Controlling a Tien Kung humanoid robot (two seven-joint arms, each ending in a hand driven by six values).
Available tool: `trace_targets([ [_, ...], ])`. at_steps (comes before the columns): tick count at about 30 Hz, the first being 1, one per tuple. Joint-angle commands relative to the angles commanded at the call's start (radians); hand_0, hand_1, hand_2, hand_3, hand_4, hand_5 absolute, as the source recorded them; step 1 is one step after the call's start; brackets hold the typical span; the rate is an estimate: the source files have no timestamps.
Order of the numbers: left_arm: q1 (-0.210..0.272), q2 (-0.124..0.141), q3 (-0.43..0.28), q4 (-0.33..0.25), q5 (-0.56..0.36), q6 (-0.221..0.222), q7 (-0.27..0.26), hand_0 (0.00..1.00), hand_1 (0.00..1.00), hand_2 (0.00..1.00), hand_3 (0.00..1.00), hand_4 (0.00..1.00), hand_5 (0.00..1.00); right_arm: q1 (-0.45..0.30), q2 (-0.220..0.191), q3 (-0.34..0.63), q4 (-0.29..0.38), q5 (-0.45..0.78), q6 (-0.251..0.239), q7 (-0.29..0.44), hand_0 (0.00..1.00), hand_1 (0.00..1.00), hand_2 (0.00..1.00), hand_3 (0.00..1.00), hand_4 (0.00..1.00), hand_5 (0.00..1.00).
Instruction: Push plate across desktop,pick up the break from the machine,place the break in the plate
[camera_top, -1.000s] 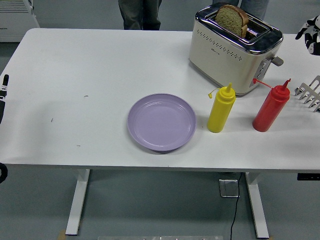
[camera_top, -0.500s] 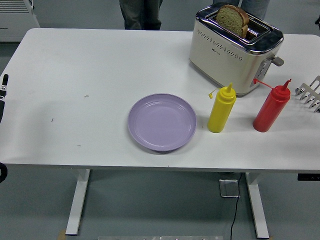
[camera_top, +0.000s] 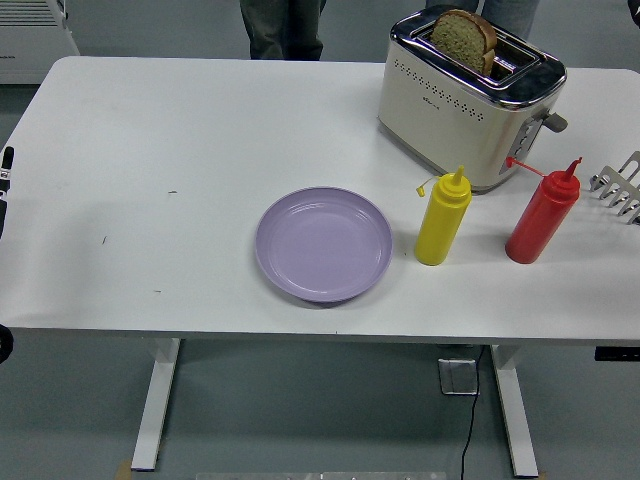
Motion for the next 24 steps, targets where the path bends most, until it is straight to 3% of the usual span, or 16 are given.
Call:
trace_targets([
  [2,0.000,0.000,-0.001,0.000,0.000,0.000,0.000,0.829,0.824,0.868,0.829,0.657,0.998,0.009,0.006,-0.009,0.010,0.002,0.004,-0.002,0.865,0.855,0.986,0.998,0.715,0.381],
  [11,-0.005,0.002,-0.001,0.000,-0.001,-0.001,0.000,0.829,0.823,0.868,0.829,0.657,0.998,0.122,0.055,-0.092,-0.001,-0.007,0.028,-0.014,0.891,0.869,0.983,0.998,0.748,0.387],
  [24,-0.002,0.005,-0.003,0.001,-0.001,0.000,0.001,0.829,0.824,0.868,0.828,0.657,0.998,0.323,0.190,-0.263,-0.171,-0.130,0.095,-0.093,0.887,0.867,0.960,0.996,0.802,0.394],
])
